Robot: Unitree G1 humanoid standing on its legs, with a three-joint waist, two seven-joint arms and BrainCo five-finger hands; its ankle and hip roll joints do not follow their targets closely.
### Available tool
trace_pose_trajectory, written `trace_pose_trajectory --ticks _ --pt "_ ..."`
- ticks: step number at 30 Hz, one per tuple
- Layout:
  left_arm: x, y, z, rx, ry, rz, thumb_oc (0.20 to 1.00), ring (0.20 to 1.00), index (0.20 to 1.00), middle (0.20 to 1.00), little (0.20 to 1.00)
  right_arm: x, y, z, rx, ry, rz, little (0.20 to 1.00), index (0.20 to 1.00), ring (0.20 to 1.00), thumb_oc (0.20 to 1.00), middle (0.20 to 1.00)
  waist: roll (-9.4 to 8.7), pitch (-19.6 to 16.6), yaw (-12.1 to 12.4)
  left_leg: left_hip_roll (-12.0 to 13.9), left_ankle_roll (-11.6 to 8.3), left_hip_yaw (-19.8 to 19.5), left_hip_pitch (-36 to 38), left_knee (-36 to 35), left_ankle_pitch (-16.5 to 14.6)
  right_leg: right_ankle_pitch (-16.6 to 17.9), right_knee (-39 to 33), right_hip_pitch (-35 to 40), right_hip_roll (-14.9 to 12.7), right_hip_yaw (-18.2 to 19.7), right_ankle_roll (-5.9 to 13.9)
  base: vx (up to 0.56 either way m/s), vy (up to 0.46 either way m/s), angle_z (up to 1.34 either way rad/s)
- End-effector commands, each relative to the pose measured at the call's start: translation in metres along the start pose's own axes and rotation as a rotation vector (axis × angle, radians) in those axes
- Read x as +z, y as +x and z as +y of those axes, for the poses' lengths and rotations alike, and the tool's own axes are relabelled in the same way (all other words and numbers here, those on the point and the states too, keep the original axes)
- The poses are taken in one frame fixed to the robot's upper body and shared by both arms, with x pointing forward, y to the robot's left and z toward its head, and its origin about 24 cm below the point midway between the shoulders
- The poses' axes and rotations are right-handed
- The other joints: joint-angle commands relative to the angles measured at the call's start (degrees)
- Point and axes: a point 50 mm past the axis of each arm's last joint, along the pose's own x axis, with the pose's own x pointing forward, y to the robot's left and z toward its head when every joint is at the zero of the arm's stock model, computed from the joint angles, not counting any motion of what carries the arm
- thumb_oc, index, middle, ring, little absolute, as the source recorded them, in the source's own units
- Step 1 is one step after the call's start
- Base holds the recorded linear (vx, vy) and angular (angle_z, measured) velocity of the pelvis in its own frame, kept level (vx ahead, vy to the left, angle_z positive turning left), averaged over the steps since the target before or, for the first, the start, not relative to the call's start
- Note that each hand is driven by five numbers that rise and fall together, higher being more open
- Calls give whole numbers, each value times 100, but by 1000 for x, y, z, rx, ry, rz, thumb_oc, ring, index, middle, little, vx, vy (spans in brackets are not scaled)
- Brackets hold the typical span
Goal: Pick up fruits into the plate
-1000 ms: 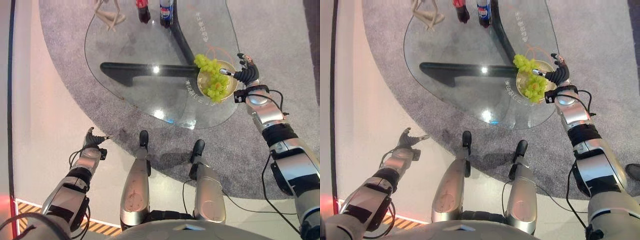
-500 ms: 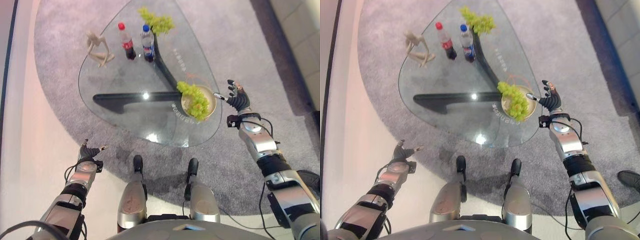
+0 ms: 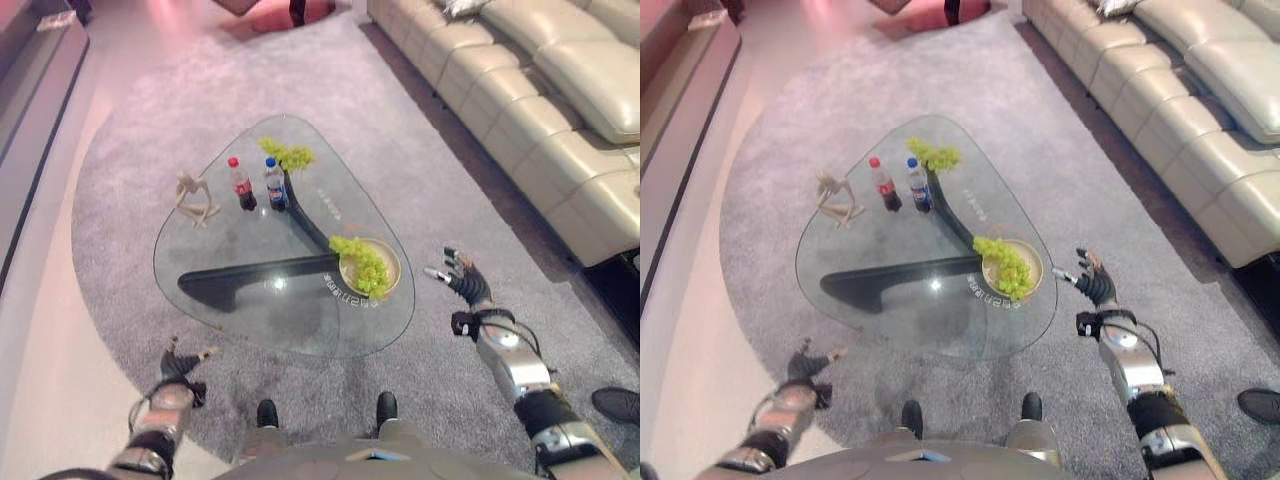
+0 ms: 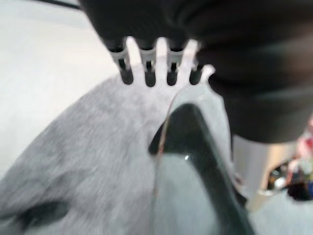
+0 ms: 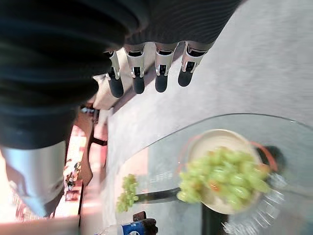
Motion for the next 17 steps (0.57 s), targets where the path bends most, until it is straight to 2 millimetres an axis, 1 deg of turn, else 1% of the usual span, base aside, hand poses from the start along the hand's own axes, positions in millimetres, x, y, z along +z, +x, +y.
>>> trace_pose_trajectory --ticks 1,2,4,7,8,10,12,13,16,17 --pt "9 7 12 70 67 -63 1000 1000 1000 1000 1000 8 5 16 31 7 -25 1000 1000 1000 1000 1000 -142 -22 41 -227 182 171 38 328 -870 -754 495 118 138 -203 -132 0 0 0" --pt "8 7 12 71 69 -63 1000 1000 1000 1000 1000 6 4 17 31 3 -23 1000 1000 1000 1000 1000 -142 -23 38 -227 181 172 43 327 -871 -754 495 122 139 -201 -131 0 0 0" --pt "3 7 13 52 104 -42 1000 1000 1000 1000 1000 -19 -1 20 43 -23 102 1000 1000 1000 1000 1000 -125 -52 7 -223 187 182 89 331 -890 -765 490 159 141 -181 -133 14 -4 -2" --pt "-5 6 15 31 136 -7 1000 1000 1000 1000 1000 -51 -9 14 18 -40 238 1000 1000 1000 1000 1000 -95 -102 3 -222 210 191 149 331 -918 -776 473 215 149 -171 -133 36 -9 -2" --pt "-6 6 15 28 141 -3 1000 1000 1000 1000 1000 -55 -10 14 14 -44 255 1000 1000 1000 1000 1000 -92 -108 7 -221 213 191 158 328 -920 -775 467 224 151 -172 -135 37 -11 0" --pt "-10 6 14 15 158 17 1000 1000 1000 1000 1000 -73 -15 10 -3 -54 322 1000 1000 1000 1000 1000 -74 -137 32 -223 225 181 199 306 -926 -772 435 276 159 -182 -134 37 -7 0" --pt "-16 5 12 -3 186 53 1000 1000 1000 1000 1000 -98 -25 6 -21 -90 438 1000 1000 1000 1000 1000 -59 -172 60 -228 243 162 234 292 -934 -765 414 314 172 -175 -136 34 -1 -1" --pt "-18 4 11 -10 197 71 1000 1000 1000 1000 1000 -108 -30 5 -23 -103 480 1000 1000 1000 1000 1000 -55 -184 74 -227 248 153 246 284 -934 -763 404 330 177 -174 -135 29 0 -3" --pt "-23 3 9 -31 223 105 1000 1000 1000 1000 1000 -132 -45 0 -42 -133 603 1000 1000 1000 1000 1000 -52 -220 110 -221 264 145 282 255 -933 -750 380 364 184 -167 -129 0 0 0" --pt "-24 3 8 -35 223 110 1000 1000 1000 1000 1000 -135 -48 -1 -43 -136 626 1000 1000 1000 1000 1000 -52 -231 118 -218 266 143 290 249 -935 -749 371 374 185 -164 -128 0 0 0"
